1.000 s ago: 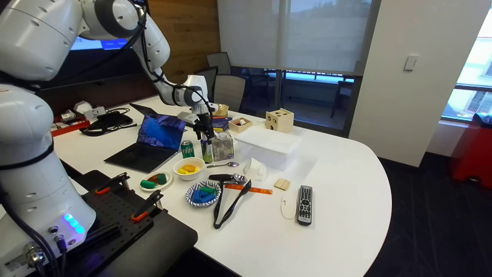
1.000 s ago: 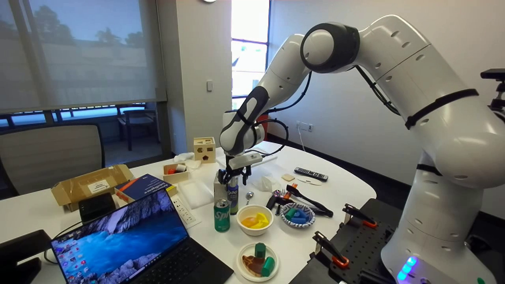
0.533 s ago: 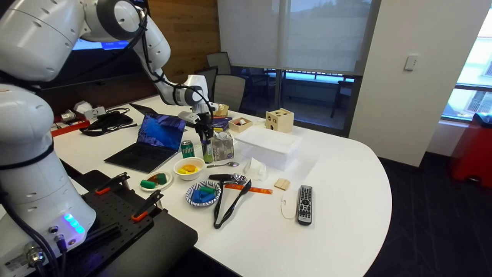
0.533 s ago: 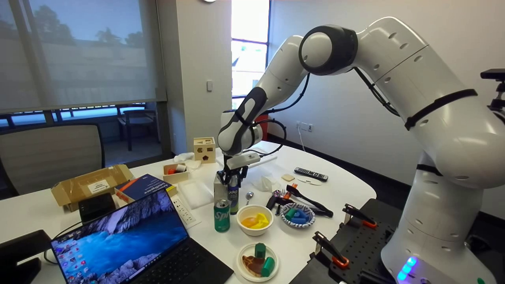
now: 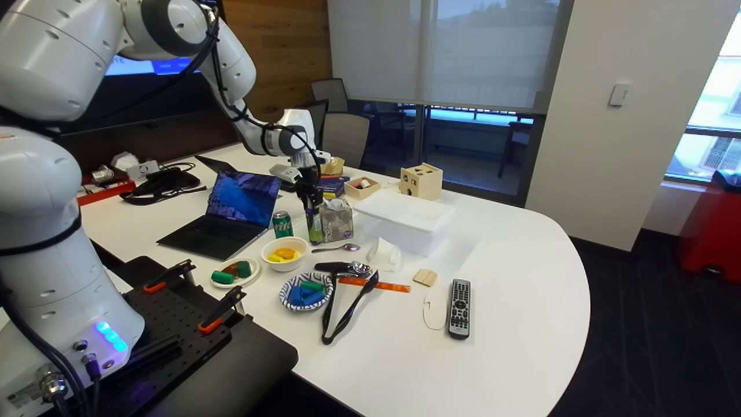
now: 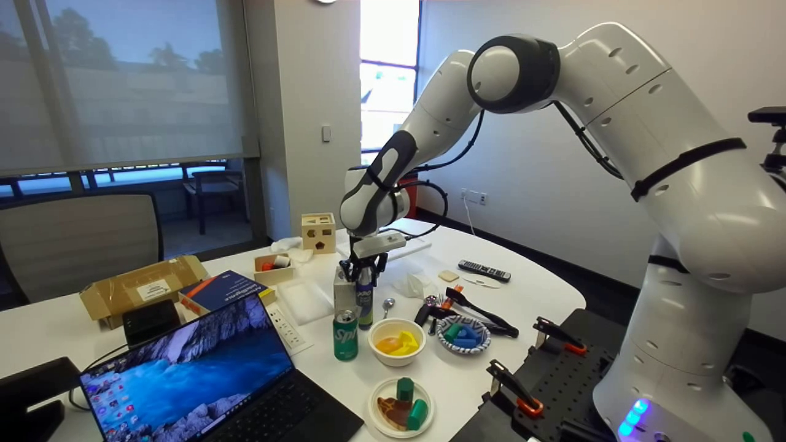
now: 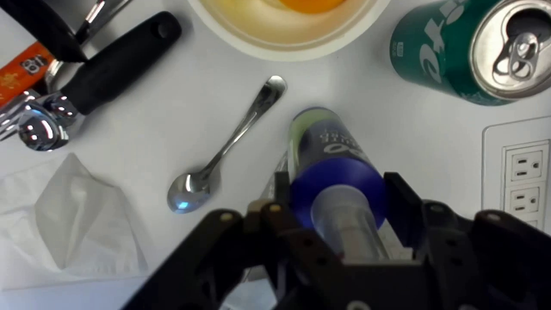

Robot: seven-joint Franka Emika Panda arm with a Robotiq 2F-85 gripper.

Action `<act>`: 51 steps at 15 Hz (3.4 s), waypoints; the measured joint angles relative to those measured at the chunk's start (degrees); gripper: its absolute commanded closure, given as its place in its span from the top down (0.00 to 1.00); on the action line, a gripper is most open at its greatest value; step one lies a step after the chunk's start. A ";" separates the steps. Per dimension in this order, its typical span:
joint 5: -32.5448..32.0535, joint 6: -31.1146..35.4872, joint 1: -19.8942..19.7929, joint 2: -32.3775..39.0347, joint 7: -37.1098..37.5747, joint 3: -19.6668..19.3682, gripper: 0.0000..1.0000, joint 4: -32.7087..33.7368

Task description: Move the can to the right

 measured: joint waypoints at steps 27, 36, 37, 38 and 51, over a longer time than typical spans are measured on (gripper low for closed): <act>4.10 -3.71 -15.56 -11.82 7.65 -11.75 0.31 -12.88; 8.41 -2.99 -19.99 -6.04 9.62 -13.81 0.31 -8.63; 9.29 -2.98 -20.39 -5.30 9.62 -13.77 0.31 -7.86; 10.17 -2.98 -20.72 -4.42 9.62 -13.76 0.31 -7.03; 14.45 -2.98 -23.53 2.28 10.79 -13.75 1.00 -0.22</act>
